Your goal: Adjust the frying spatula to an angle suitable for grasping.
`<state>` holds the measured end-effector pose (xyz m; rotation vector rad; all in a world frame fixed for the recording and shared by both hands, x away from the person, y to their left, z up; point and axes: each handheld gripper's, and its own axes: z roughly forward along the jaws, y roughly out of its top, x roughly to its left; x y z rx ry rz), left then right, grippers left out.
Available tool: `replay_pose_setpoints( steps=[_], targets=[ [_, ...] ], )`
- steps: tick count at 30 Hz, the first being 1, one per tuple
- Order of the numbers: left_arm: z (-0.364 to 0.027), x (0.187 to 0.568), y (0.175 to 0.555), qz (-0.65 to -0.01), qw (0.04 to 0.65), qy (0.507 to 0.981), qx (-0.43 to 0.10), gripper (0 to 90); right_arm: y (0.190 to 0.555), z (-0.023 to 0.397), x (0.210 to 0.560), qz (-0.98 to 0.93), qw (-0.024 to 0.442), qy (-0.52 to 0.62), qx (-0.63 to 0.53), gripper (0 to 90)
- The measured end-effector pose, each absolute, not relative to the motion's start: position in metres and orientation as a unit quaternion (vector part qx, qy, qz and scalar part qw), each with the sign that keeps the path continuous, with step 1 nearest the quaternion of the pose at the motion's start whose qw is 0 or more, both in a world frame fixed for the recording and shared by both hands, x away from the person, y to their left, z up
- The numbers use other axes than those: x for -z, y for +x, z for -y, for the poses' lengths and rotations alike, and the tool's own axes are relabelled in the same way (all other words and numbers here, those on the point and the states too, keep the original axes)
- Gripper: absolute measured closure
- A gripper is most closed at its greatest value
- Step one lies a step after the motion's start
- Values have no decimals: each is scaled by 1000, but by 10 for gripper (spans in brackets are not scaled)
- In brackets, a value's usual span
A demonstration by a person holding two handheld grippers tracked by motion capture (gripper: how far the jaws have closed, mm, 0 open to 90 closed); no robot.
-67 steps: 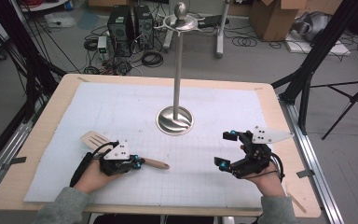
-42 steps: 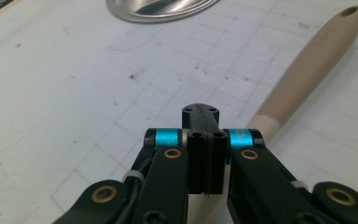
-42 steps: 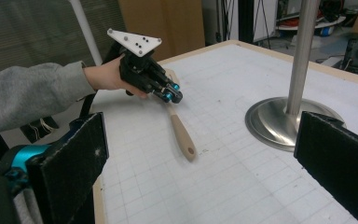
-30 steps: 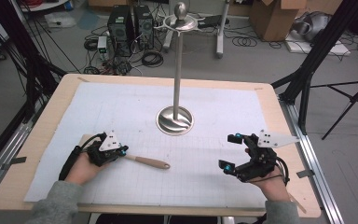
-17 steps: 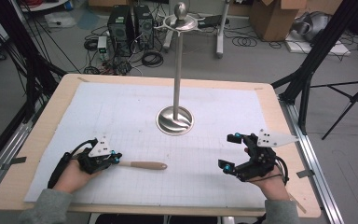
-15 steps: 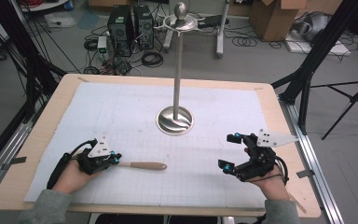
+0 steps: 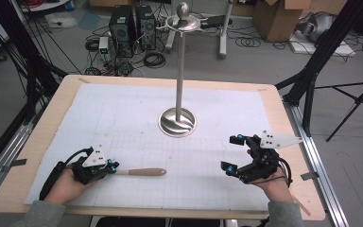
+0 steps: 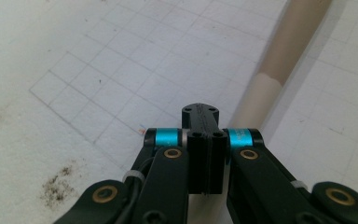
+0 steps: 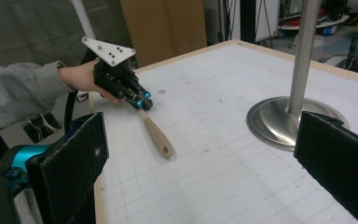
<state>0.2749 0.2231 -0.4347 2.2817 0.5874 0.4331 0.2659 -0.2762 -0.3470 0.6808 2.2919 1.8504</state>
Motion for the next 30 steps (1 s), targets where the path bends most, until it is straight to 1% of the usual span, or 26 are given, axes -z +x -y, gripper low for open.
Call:
replay_pose_setpoints(
  steps=[5, 11, 17, 23, 30],
  targets=[
    [-224, 416, 276, -217, 428, 862, -162, 897, 266, 277, 346, -755, 62, 221, -614, 18],
    [-200, 408, 265, -169, 451, 866, -135, 896, 265, 276, 347, -757, 63, 224, -611, 18],
    [-164, 413, 262, -129, 441, 882, -102, 895, 265, 277, 347, -758, 63, 224, -610, 18],
    [-139, 422, 262, -117, 432, 891, -75, 895, 263, 278, 347, -757, 64, 227, -610, 18],
    [-122, 431, 265, -109, 402, 906, -75, 895, 261, 279, 347, -757, 63, 229, -609, 18]
  ],
)
